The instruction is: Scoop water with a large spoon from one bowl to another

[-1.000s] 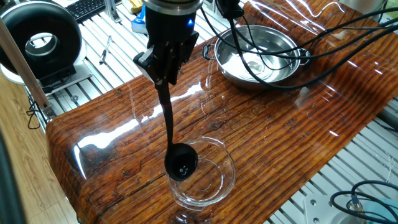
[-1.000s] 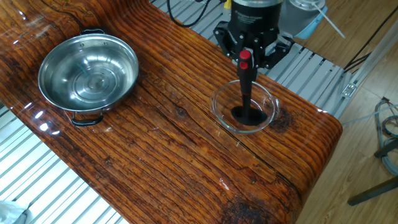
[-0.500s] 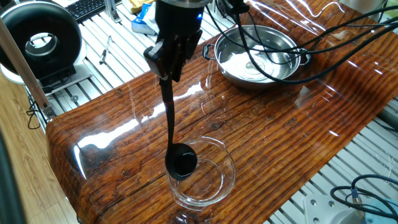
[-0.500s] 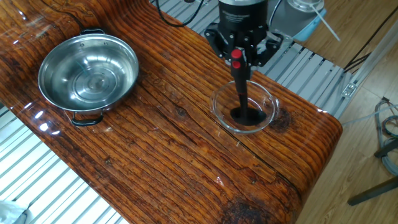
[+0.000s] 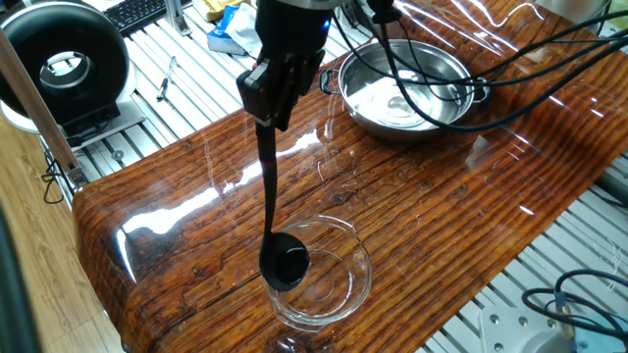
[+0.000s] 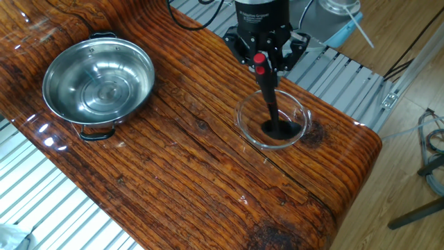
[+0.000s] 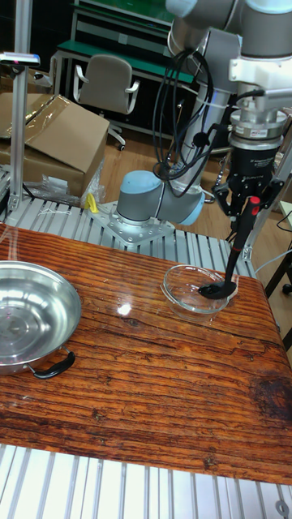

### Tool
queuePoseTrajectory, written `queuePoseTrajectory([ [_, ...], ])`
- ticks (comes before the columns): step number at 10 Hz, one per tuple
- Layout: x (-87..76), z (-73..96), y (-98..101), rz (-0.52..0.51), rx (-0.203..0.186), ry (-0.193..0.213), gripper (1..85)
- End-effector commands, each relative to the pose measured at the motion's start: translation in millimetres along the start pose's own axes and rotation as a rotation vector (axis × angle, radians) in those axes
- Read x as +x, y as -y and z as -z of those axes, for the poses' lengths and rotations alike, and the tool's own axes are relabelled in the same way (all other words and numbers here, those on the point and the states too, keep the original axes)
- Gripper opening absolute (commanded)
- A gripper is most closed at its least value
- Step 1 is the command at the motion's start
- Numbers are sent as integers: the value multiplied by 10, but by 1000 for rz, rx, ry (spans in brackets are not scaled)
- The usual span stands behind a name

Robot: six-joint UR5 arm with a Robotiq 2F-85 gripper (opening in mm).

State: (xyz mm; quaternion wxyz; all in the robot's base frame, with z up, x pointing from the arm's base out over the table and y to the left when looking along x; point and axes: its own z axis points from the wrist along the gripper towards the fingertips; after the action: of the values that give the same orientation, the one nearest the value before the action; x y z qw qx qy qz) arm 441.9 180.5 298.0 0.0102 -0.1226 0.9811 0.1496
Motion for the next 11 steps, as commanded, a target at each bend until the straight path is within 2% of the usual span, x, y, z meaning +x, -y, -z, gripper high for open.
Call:
queuePoseTrajectory([
  [1, 43, 1, 6, 12, -62, -6, 10],
  [6, 94, 32, 36, 65, -190, -23, 10],
  [11, 74, 42, -26, 113, -255, -11, 10],
])
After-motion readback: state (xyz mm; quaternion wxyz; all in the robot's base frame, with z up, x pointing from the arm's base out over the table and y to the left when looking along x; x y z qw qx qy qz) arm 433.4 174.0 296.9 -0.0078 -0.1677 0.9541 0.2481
